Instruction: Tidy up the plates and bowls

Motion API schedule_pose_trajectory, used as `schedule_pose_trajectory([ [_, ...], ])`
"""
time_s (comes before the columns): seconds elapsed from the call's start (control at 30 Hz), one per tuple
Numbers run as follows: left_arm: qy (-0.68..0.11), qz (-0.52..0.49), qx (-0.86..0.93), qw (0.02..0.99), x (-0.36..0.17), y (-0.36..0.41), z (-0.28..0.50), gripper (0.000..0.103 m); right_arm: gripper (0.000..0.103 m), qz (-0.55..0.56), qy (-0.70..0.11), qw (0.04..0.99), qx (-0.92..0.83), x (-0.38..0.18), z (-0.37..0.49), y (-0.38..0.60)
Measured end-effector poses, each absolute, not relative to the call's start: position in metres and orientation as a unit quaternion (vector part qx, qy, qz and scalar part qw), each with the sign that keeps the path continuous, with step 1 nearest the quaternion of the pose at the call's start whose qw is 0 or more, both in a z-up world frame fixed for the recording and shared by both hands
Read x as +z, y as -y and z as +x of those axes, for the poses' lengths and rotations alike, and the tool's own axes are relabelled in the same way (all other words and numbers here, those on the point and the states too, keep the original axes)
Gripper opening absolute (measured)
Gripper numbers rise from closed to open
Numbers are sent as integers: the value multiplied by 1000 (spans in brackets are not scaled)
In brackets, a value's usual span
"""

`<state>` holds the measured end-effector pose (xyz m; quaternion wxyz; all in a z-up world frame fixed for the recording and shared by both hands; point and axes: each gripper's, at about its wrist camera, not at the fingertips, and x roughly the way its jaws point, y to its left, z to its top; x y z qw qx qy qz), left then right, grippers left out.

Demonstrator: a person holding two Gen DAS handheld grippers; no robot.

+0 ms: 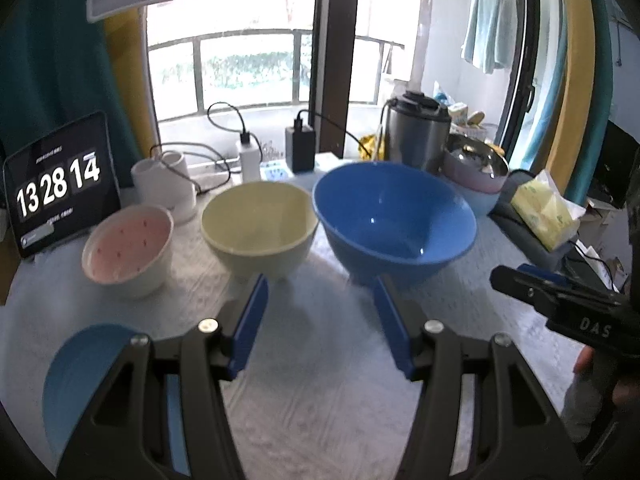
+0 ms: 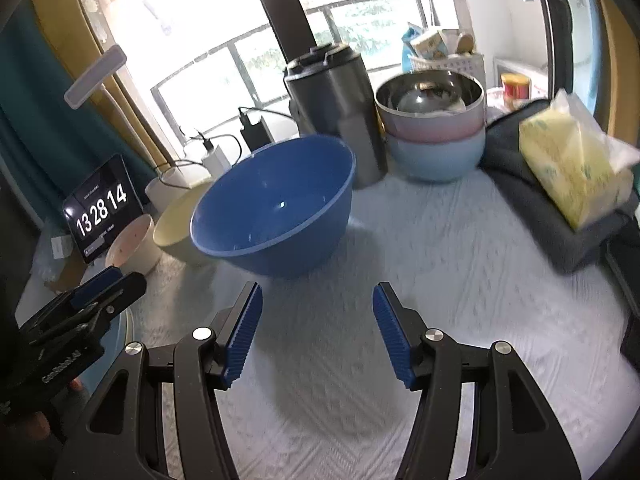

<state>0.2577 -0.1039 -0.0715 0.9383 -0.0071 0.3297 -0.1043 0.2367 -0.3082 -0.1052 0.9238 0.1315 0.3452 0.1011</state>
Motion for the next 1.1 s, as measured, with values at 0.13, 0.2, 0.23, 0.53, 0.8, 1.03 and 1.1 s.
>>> schedule_pose_trajectory([
  [0.13, -327, -18, -106, 939, -72, 106, 272, 57, 61, 123, -329, 931, 99, -98, 246, 307],
  [0.2, -328, -23, -109, 938, -73, 109, 279, 57, 61, 122, -320, 935, 96, -95, 252, 309],
  [0.23, -329, -24, -110, 938, -73, 111, 282, 57, 61, 122, -317, 936, 94, -94, 255, 310],
  [0.53, -343, -26, -113, 932, -85, 129, 309, 57, 61, 156, -308, 937, 60, -104, 291, 329],
  [0.8, -366, -20, -115, 923, -100, 141, 325, 57, 62, 157, -322, 932, 57, -121, 311, 328],
  [1.03, -385, -1, -100, 917, -113, 148, 330, 57, 62, 137, -355, 923, 48, -139, 317, 319],
  [1.1, -393, 2, -98, 914, -118, 149, 331, 57, 62, 138, -359, 922, 41, -143, 317, 321],
])
